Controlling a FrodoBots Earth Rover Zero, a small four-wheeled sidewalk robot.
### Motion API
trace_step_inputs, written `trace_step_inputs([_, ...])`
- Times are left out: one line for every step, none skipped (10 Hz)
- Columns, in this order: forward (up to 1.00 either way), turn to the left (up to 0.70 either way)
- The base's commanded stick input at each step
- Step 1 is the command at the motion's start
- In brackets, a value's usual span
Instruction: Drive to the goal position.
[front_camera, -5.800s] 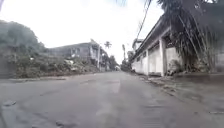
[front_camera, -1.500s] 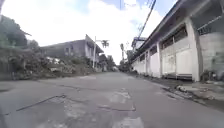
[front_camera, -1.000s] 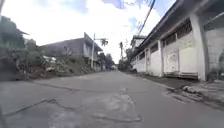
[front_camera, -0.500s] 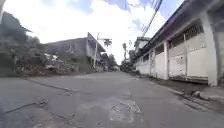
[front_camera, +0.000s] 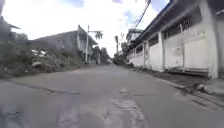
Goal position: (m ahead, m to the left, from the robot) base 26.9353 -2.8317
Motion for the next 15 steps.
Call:
trace_step_inputs([0.7, 0.0])
trace_step_inputs([0.7, 0.0])
trace_step_inputs([0.7, 0.0])
trace_step_inputs([0.7, 0.0])
trace_step_inputs([0.7, -0.15])
trace_step_inputs([0.7, -0.35])
trace_step_inputs([0.7, -0.35])
trace_step_inputs([0.7, -0.35])
trace_step_inputs([0.7, -0.35])
trace_step_inputs([0.7, -0.35])
trace_step_inputs([0.7, -0.03])
trace_step_inputs([0.7, 0.0])
trace_step_inputs([0.7, 0.0])
trace_step_inputs([0.7, 0.0])
trace_step_inputs([0.7, 0.0])
